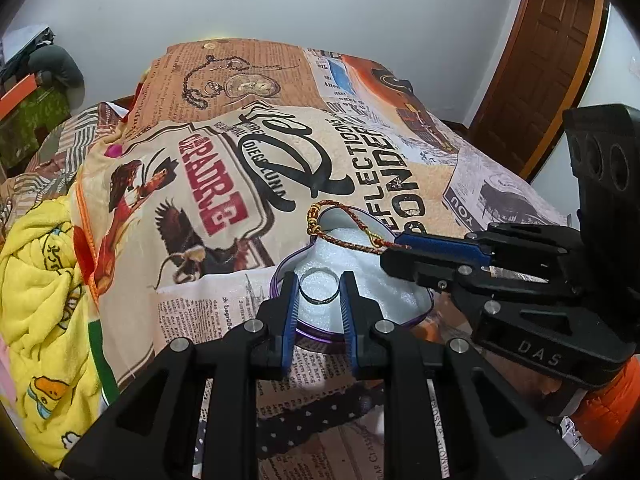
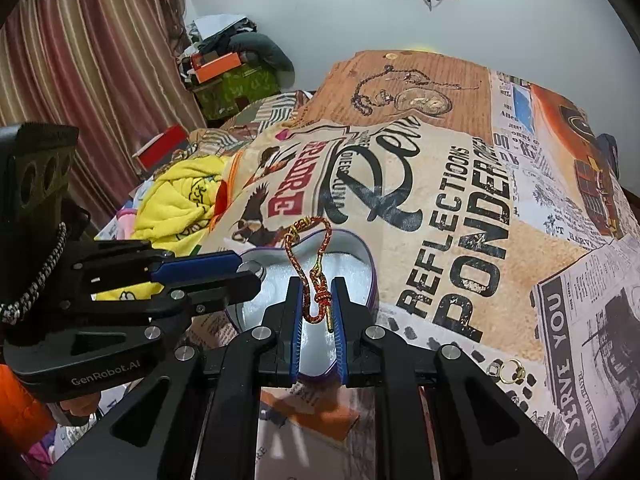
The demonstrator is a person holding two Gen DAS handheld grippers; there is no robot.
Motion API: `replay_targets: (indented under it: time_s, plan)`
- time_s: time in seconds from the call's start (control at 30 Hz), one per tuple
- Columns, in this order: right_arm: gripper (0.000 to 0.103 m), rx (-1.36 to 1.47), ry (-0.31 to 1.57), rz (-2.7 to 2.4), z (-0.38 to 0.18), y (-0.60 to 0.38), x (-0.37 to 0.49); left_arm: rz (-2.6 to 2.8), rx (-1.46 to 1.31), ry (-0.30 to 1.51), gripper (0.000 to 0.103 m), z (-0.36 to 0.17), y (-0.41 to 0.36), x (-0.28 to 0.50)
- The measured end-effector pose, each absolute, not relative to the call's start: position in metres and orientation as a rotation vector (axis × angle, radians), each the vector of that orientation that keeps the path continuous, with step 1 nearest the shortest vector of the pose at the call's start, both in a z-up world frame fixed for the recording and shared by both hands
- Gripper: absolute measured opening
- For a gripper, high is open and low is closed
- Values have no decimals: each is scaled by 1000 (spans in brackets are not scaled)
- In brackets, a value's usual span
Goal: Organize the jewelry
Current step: 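Carry the ring with the left tool while the right tool carries the bracelet to the tin, then open the left tool over the tin while the right tool releases the bracelet inside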
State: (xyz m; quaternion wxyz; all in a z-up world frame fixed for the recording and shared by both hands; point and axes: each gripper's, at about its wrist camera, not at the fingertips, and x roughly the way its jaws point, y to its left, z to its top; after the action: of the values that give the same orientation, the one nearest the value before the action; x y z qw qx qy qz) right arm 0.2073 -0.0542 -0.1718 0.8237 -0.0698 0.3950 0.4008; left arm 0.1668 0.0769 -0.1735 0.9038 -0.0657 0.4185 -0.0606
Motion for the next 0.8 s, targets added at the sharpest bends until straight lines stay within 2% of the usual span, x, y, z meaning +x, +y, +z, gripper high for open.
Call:
replay_targets:
  time_s: [0.27, 0.37, 0.43, 0.47, 0.57, 0.7, 0.8]
  plan:
    - [18, -201, 859, 830, -176, -53, 201, -87, -135, 856, 20, -168, 80, 163]
    - [31, -209, 850, 821, -174, -56, 199, -68, -140, 852, 25, -166, 83, 160]
    - [45, -215, 826, 805, -171, -59, 195, -56, -147, 844, 31, -163, 86, 157]
    - [47, -219, 813, 797, -169, -61, 194, -50, -147, 839, 33, -161, 87, 156]
    - [47, -227, 795, 783, -163, -66, 193, -32, -138, 827, 35, -155, 88, 151]
    - [47, -211, 784, 766, -156, -77, 192, -17, -123, 804, 46, -145, 84, 144]
    - [47, -199, 775, 753, -151, -84, 190, -15, -108, 794, 46, -138, 77, 139]
